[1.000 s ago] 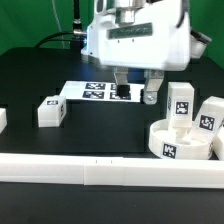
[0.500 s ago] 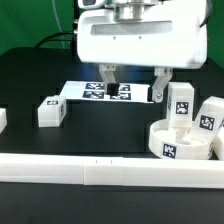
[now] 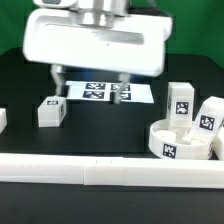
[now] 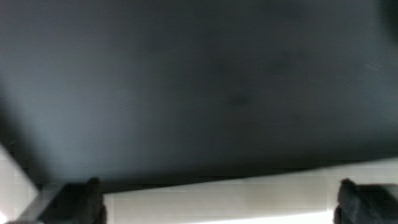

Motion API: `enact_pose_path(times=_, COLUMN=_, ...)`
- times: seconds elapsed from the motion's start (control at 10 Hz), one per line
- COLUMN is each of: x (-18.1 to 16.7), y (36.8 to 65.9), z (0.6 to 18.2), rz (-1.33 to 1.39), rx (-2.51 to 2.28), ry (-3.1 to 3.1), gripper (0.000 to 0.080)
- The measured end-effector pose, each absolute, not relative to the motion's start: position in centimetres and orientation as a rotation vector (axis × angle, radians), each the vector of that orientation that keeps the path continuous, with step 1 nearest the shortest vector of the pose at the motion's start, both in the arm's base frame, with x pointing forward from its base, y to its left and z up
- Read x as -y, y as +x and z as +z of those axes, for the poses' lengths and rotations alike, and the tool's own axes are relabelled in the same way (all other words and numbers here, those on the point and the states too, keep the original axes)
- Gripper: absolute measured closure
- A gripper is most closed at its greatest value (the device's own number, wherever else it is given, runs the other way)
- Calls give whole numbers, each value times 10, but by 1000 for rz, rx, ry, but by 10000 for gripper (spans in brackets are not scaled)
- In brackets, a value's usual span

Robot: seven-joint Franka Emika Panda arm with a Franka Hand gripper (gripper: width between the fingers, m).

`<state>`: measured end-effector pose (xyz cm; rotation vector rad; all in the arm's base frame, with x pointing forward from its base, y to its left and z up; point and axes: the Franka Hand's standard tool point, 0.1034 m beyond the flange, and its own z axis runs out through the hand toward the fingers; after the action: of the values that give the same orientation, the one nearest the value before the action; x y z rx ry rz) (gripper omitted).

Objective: Assemble stool

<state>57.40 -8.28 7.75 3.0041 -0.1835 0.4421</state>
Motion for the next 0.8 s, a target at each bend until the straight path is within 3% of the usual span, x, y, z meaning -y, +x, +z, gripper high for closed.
enact_pose_path(times=0.5, x=92, y=571, z=76, rz=428, rx=140, ry=3003, gripper=151)
enact_pose_path(times=0.8, x=134, y=544, z=60, rz=262, rx=172, ry=3067, gripper=151)
